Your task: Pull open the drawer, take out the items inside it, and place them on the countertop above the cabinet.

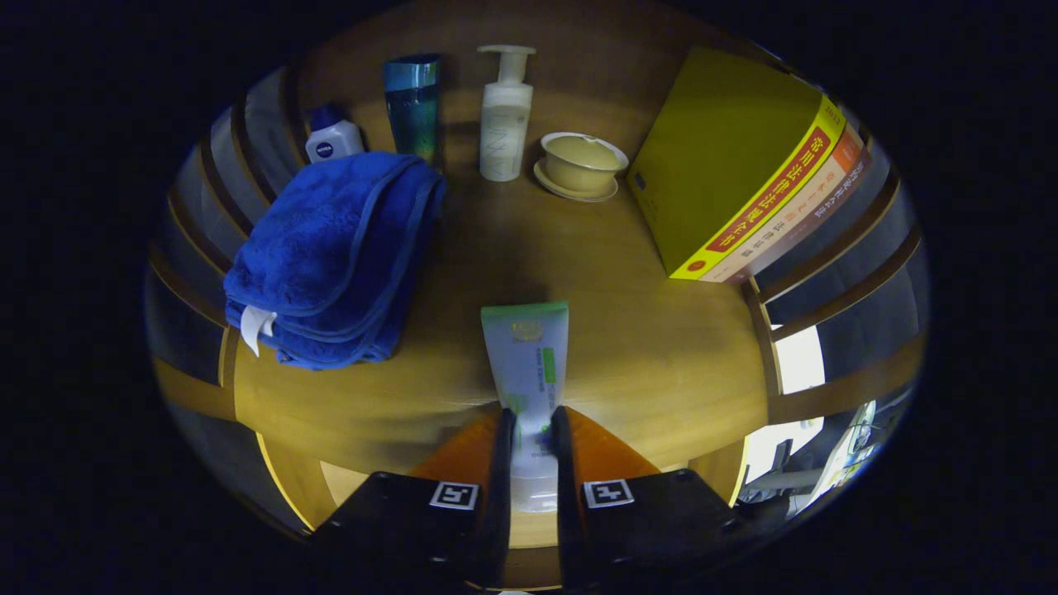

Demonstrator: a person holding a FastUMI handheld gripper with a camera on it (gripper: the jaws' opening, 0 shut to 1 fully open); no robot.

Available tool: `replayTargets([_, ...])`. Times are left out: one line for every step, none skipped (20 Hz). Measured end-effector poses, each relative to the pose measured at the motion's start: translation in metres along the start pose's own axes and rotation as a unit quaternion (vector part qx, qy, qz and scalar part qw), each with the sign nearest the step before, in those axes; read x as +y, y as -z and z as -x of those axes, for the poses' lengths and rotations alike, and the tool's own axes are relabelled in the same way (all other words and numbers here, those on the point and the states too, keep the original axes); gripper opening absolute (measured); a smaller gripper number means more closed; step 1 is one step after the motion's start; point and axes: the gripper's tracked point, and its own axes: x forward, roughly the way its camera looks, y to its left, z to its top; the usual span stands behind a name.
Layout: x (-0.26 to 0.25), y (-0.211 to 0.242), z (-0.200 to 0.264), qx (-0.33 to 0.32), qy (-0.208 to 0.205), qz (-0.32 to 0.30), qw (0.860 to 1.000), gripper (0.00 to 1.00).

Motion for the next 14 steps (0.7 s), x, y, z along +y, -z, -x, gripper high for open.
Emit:
replayTargets([-0.001, -0.003, 0.003, -0.007, 0.003, 0.006, 1.000, 0.35])
replayTargets([-0.001, -0.005, 0.006, -0.014, 0.006, 0.011, 1.000, 0.38])
replayTargets([-0.002, -0.007, 0.010, -0.020, 0.007, 0.012, 1.000, 0.38])
replayTargets([0.001, -0.007, 0.017, -0.027, 0.003, 0.009, 1.000, 0.44])
replayTargets([0.004, -0.005, 0.021, -0.032, -0.001, 0.005, 0.999, 0.50])
replayTargets([0.004, -0.002, 0.026, -0.037, 0.001, 0.001, 0.999, 0.56])
replayTargets([0.006, 0.002, 0.033, -0.045, 0.000, -0.003, 0.999, 0.62])
replayTargets([0.007, 0.002, 0.043, -0.055, 0.000, -0.006, 0.998, 0.68])
replayTargets([0.006, 0.005, 0.052, -0.066, 0.003, -0.006, 0.998, 0.74])
replayTargets([0.006, 0.009, 0.063, -0.076, 0.007, -0.007, 0.997, 0.81])
replayTargets([0.006, 0.012, 0.072, -0.086, 0.008, -0.010, 0.996, 0.87])
replayTargets([0.007, 0.020, 0.078, -0.096, 0.010, -0.014, 0.995, 0.93])
replayTargets([0.007, 0.029, 0.089, -0.101, 0.014, -0.015, 0.995, 0.99])
replayTargets([0.004, 0.039, 0.097, -0.105, 0.024, -0.014, 0.994, 0.99])
